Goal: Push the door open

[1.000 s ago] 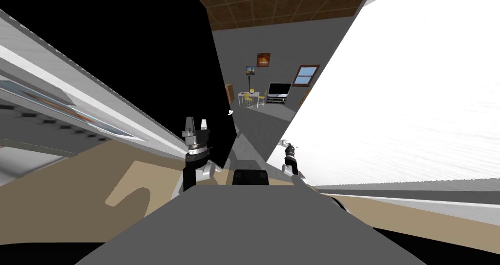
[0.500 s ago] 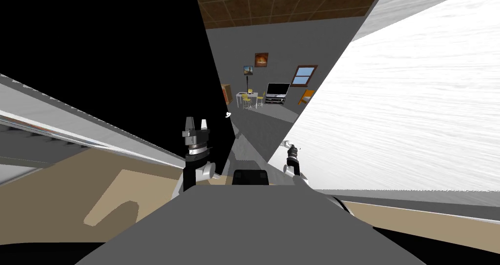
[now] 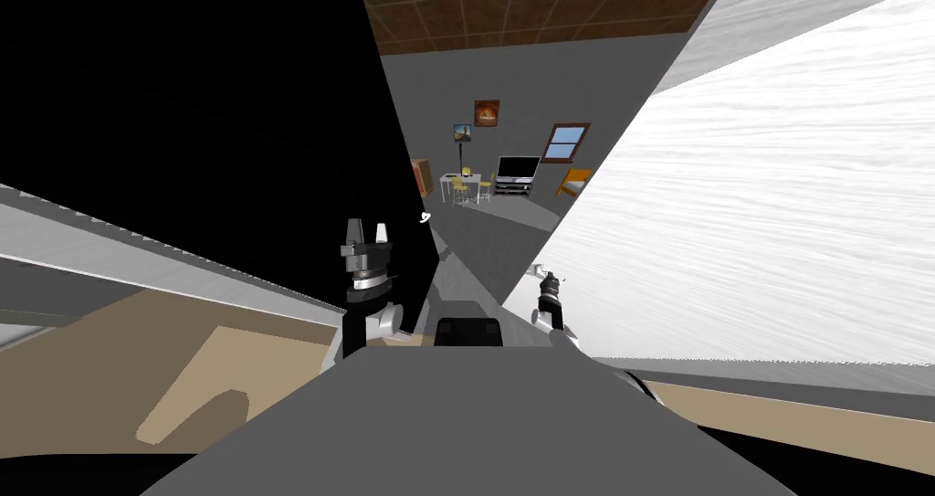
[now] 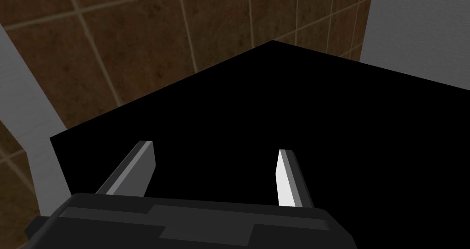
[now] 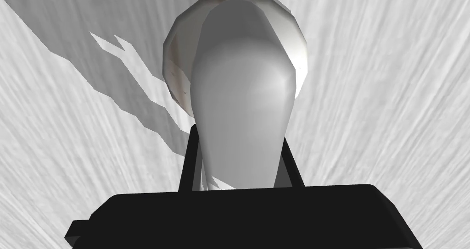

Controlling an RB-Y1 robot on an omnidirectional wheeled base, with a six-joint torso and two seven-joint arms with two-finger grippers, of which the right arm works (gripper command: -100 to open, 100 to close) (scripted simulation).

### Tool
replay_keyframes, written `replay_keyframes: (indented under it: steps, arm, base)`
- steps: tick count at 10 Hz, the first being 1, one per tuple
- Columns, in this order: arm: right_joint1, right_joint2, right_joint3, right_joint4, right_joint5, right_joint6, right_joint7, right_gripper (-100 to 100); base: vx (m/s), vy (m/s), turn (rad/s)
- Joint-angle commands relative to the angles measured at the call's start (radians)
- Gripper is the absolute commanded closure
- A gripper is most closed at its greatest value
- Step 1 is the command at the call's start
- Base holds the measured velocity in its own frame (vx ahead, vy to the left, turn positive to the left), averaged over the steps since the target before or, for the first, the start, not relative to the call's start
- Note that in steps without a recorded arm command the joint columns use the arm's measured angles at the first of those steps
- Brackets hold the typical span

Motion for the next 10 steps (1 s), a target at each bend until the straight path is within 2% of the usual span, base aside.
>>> replay_keyframes:
  steps: [1,2,6,7,10]
  arm:
    - [0.008,-0.010,-0.019,-0.019,-0.011,0.009,0.007,100]
    - [0.008,-0.010,-0.019,-0.019,-0.011,0.009,0.007,100]
    - [0.011,-0.016,-0.053,-0.012,-0.031,0.008,0.019,100]
    - [0.017,-0.011,-0.048,-0.015,-0.029,0.010,0.017,100]
    - [0.021,-0.019,-0.077,-0.011,-0.047,0.007,0.028,100]
  base:
    - [0.148,0.003,-0.030]
    - [0.130,0.018,-0.035]
    - [0.191,0.022,-0.055]
    - [0.079,-0.004,-0.023]
    - [0.157,-0.036,-0.033]
